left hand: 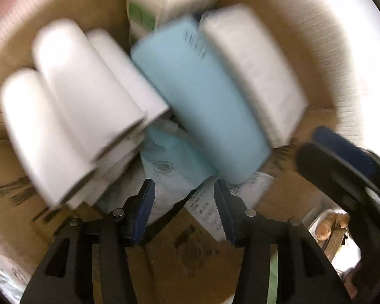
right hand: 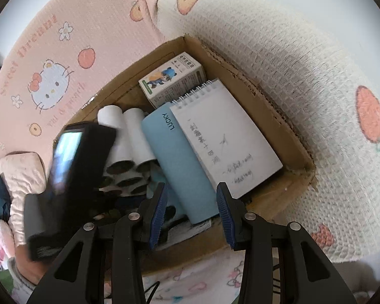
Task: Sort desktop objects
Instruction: 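Withdraw both grippers from the box and move toward the white sachet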
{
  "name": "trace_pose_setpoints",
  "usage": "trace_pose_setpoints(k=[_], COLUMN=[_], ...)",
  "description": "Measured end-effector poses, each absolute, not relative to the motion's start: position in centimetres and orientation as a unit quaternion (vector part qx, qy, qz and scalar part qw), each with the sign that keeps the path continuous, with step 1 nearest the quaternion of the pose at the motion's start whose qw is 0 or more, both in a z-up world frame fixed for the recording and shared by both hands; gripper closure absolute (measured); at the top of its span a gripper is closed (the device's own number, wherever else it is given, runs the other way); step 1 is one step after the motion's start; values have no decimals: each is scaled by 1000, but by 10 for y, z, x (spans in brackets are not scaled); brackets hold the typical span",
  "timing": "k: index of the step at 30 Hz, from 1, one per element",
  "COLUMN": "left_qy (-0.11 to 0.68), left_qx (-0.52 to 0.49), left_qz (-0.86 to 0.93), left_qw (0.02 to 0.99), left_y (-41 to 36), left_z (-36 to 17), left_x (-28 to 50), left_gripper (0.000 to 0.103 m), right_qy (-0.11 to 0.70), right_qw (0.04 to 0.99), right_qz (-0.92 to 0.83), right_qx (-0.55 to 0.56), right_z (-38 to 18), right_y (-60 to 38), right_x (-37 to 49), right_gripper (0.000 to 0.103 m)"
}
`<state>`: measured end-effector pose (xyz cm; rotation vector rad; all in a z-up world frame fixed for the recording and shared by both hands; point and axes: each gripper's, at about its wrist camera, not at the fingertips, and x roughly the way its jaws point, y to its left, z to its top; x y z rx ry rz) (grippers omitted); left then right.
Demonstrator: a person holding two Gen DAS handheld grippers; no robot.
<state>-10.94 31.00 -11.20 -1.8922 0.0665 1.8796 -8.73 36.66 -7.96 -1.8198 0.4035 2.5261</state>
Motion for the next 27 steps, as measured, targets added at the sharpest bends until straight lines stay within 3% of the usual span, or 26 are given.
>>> trace_pose_setpoints(k=[6, 8, 9, 10, 12, 16, 17, 21, 27], left_qy=[13, 2, -4, -7, -26, -47, -42, -3, 41], left_qx=[-610, -594, -588, -587, -581, -527, -512, -432, -359], left_qz=[749, 762, 768, 771, 771, 793, 802, 845, 881], left_qw=[257, 259, 254, 247, 261, 302, 305, 315, 304], left_y=[283, 270, 248, 204, 185, 165, 180, 135, 85], left_z=[-56, -49, -51, -53, -69, -70, -86, -54, -68], left_x=[-93, -89, -62, -46, -87, -62, -66, -41, -1], left_gripper=[51, 71, 89, 96, 99, 99, 99, 99, 99], right_qy=[113, 109, 104, 99, 91, 74, 68, 38, -12], right_qw=[4, 2, 0, -1, -1, -5, -7, -18, -54], right_qz=[813, 816, 816, 817, 817, 818, 818, 818, 826], right_qx=[-571, -568, -568, -569, -569, -570, -572, -574, -561], right_z=[-59, -52, -50, -48, -45, -41, -41, -41, -45], right_y=[342, 331, 326, 320, 311, 290, 283, 256, 207], right_x=[-80, -79, -78, -79, -79, -78, -78, -74, -64], right_gripper=[66, 66, 66, 66, 66, 66, 66, 66, 66])
